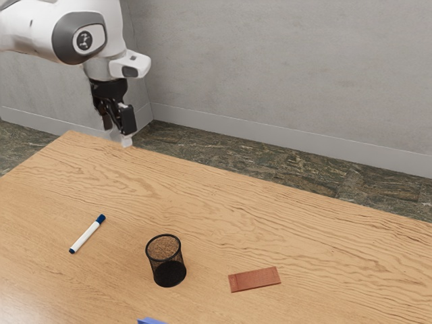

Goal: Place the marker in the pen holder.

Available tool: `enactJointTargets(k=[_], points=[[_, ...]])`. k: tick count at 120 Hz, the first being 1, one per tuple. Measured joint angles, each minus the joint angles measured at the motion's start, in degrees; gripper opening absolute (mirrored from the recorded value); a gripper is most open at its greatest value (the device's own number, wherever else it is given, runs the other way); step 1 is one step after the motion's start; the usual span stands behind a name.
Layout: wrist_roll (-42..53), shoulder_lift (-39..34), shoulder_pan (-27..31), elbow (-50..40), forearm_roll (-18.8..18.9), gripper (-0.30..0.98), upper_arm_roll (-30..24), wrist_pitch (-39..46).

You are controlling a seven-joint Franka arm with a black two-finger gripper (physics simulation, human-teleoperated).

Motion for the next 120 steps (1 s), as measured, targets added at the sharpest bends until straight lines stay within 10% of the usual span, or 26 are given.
enactJointTargets(k=[93,120], points=[[-3.1,4.1,11.2,-25.1,0.1,0.68,5.4,31.1],[-6.7,8.2,13.8,-27.1,-1.0,0.39,5.5,37.7]])
